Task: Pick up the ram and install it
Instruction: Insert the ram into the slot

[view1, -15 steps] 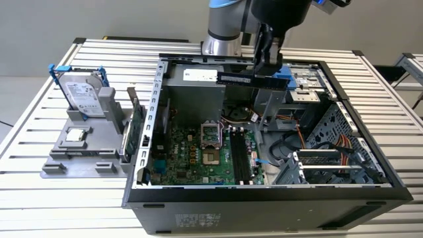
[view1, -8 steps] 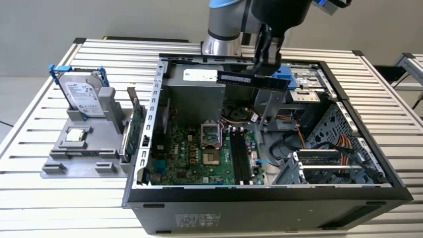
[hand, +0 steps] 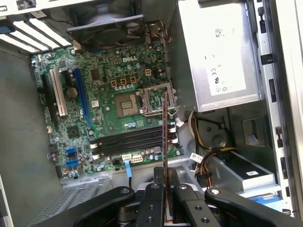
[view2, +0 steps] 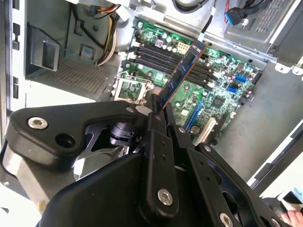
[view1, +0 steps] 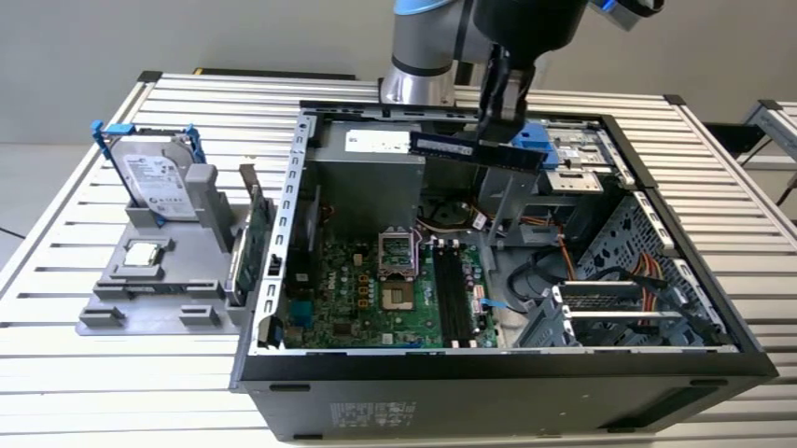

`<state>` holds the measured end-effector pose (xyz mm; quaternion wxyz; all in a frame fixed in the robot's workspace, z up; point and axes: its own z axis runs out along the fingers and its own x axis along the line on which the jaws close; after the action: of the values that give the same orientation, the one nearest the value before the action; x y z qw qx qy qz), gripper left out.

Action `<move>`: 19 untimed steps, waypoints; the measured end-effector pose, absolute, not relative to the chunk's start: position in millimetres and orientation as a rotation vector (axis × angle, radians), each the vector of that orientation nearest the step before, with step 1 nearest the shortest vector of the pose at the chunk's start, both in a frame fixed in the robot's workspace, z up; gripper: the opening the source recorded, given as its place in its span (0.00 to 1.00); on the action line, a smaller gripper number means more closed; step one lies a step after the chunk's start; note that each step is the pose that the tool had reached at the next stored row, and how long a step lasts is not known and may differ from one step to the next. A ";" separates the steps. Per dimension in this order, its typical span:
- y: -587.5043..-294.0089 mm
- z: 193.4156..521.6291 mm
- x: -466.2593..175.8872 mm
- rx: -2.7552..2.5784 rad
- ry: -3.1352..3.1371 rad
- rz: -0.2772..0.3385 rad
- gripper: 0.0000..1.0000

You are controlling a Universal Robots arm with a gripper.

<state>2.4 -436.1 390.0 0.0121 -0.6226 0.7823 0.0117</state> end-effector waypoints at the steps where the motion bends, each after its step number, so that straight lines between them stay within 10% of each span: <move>1: -436.1 390.0 2.4 -1.933 2.445 0.036 0.00; 19: -436.2 390.1 2.4 -1.764 2.568 0.034 0.00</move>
<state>2.4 -436.2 390.1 0.0129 -0.5660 0.8242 0.0108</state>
